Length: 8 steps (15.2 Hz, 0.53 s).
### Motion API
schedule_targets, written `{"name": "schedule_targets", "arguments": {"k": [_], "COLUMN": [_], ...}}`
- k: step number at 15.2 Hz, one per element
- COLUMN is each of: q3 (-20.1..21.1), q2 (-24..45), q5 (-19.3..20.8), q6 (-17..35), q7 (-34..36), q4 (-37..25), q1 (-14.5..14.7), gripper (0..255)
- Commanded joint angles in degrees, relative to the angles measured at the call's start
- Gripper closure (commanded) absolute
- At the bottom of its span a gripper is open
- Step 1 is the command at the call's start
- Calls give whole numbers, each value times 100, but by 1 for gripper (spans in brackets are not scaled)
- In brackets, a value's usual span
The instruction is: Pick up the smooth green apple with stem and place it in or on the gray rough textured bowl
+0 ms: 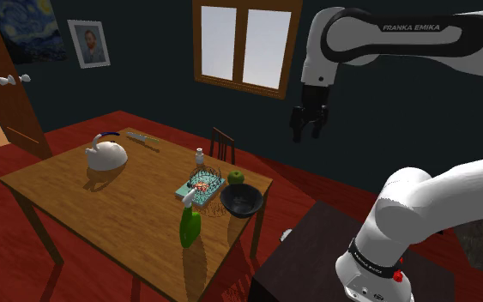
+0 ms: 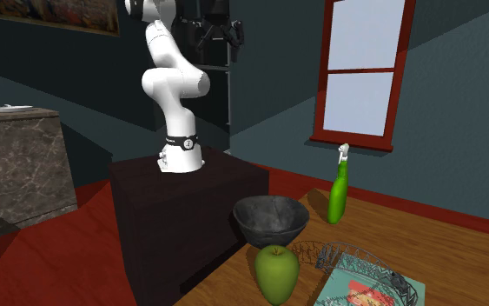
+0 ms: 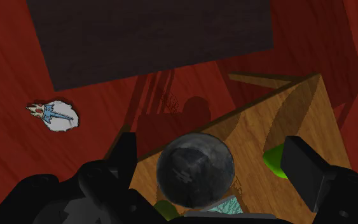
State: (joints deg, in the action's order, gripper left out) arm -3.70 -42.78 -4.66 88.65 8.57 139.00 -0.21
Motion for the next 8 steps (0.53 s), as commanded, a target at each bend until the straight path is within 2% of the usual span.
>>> {"name": "schedule_targets", "arguments": {"k": [1,8], "q3": [0,-331], "q2": [0,771], "q5": [0,375], "q6": [0,1582], "q7": [0,-1028], "q4": [0,561], "q1": [0,99], "gripper": [0,0]}}
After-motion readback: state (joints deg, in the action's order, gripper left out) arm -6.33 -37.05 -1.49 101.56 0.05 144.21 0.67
